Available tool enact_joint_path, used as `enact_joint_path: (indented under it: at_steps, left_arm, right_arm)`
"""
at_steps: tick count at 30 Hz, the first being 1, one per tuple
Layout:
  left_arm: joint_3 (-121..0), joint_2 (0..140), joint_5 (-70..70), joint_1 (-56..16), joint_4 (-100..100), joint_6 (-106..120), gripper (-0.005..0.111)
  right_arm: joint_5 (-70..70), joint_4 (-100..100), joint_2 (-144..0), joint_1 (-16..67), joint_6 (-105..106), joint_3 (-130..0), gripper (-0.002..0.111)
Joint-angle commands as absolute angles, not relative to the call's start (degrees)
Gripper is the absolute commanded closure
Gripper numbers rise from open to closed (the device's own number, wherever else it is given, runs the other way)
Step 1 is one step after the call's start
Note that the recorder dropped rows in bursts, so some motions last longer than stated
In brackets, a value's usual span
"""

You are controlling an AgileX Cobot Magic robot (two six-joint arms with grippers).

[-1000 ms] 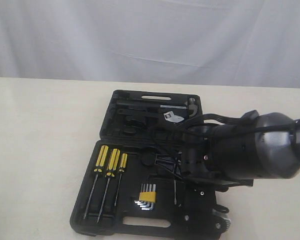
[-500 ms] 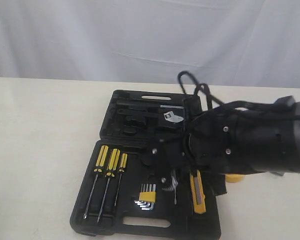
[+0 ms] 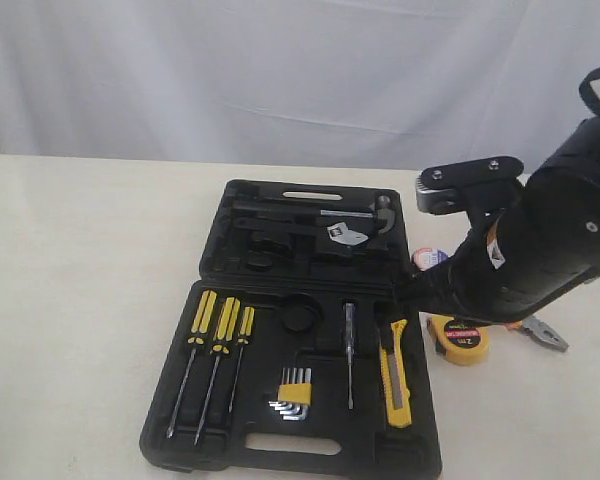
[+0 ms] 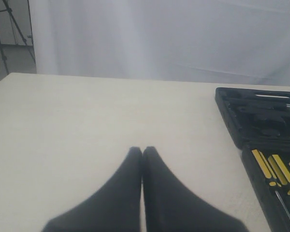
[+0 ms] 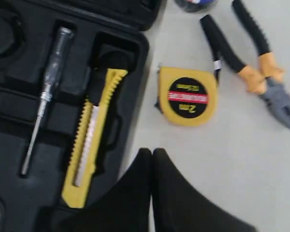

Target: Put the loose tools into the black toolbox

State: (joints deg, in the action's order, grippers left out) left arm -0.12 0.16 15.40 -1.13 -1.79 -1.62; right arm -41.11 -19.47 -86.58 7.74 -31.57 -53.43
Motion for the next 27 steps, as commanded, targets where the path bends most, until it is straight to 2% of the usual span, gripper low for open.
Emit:
enact_joint_path:
  at_steps: [1,14,27]
  left_arm:
    - [0.0,0.0,15.3,-1.2,-2.0,-1.7,0.107]
    - [0.0,0.0,15.3,-1.2,-2.0,-1.7,0.107]
    - [0.0,0.0,15.3,-1.2,-2.0,-1.7,0.107]
  right_arm:
    - [-33.3,-13.4,-89.7,4.7,-28.2,-53.1,0.108]
    - [-29.9,-14.0,-100.1,7.6,-25.4,-53.1,0.108]
    - [-29.1,-11.8,-100.9,8.8,-21.6,-53.1,0.108]
